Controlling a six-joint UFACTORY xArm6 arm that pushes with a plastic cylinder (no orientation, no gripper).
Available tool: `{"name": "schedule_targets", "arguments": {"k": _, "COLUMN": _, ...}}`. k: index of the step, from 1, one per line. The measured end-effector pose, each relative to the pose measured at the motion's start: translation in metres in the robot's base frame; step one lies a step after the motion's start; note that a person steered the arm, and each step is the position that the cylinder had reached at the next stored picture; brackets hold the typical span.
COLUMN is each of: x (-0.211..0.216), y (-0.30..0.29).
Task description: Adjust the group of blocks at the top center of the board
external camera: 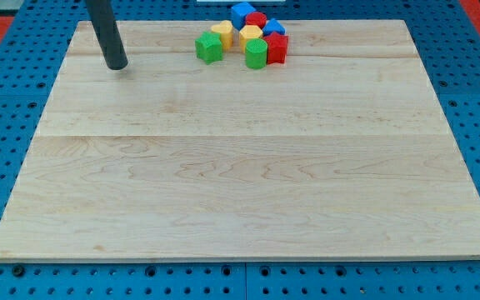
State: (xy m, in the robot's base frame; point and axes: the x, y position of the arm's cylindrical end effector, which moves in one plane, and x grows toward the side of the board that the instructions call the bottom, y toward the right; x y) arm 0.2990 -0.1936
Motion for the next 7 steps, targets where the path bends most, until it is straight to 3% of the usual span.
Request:
{"name": "schedule_targets", "arguments": {"k": 3, "x": -0.03, "y": 0.1}}
{"name": "schedule_targets", "arguments": {"k": 4, "x": -0.053, "y": 0.091}}
{"name": "schedule_targets", "arguments": {"k": 5, "x": -0.107, "y": 0.102}}
{"name": "schedule_targets", "arguments": {"k": 7, "x": -0.107, "y": 0.11}}
